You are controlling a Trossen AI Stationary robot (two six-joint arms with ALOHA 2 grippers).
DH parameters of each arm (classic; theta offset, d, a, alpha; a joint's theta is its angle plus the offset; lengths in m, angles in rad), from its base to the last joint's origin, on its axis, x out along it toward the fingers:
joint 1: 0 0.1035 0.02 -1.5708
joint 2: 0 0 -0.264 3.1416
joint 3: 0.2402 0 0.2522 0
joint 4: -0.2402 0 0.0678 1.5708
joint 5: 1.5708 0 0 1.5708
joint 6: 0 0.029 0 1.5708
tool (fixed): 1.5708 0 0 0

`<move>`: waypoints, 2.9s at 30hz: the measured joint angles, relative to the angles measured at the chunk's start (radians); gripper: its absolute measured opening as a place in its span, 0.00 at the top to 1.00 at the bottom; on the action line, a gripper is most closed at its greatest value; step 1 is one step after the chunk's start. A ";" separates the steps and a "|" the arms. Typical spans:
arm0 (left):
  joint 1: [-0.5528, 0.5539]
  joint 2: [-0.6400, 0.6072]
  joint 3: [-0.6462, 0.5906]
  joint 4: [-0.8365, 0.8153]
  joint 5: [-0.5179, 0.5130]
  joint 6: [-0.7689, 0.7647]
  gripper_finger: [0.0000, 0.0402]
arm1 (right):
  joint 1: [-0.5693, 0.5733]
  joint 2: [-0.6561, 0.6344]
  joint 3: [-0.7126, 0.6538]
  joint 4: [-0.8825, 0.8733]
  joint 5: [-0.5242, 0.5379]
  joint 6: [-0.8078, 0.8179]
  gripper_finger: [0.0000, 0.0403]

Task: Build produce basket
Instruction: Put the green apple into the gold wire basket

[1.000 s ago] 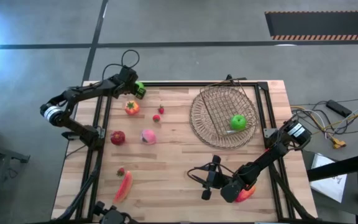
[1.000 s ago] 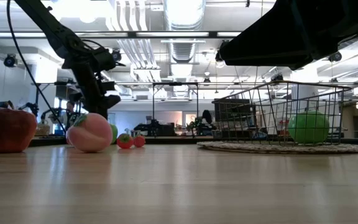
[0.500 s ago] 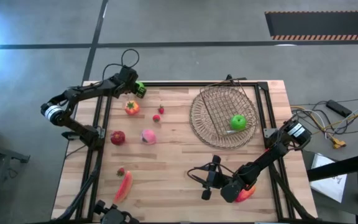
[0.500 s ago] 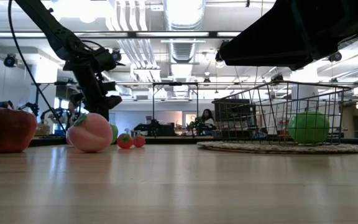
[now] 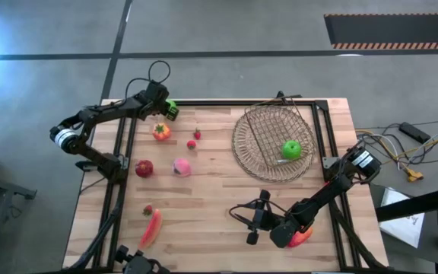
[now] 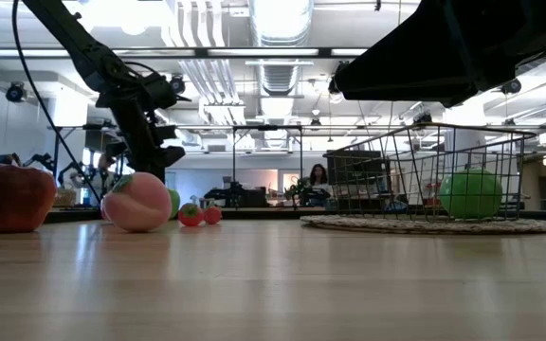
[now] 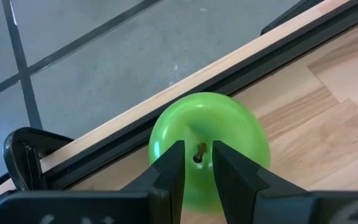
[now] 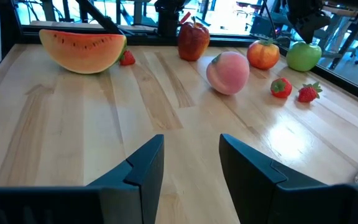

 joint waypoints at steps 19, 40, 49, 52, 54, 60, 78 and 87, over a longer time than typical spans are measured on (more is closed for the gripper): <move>0.006 0.000 0.000 0.000 0.011 0.009 0.99 | 0.000 0.000 0.000 0.000 0.000 0.000 0.63; -0.163 -0.185 0.054 -0.139 0.190 0.043 1.00 | 0.106 -0.039 0.000 -0.008 0.004 0.001 0.63; -0.461 -0.110 0.248 -0.097 0.193 -0.023 1.00 | 0.304 -0.115 0.000 -0.090 0.200 0.102 0.63; -0.519 -0.031 0.367 -0.095 0.194 -0.021 1.00 | 0.362 -0.116 0.000 -0.083 0.323 0.102 0.63; -0.543 0.037 0.458 -0.094 0.194 -0.012 1.00 | 0.390 -0.116 0.000 -0.082 0.394 0.103 0.63; -0.575 0.281 0.774 -0.098 0.253 0.011 1.00 | 0.410 -0.116 0.000 -0.082 0.447 0.101 0.63; -0.594 0.829 1.360 -0.234 0.329 0.040 1.00 | 0.406 -0.115 0.000 -0.083 0.445 0.095 0.63; -0.594 0.866 1.334 -0.202 0.296 0.064 1.00 | 0.406 -0.115 0.000 -0.083 0.445 0.095 0.63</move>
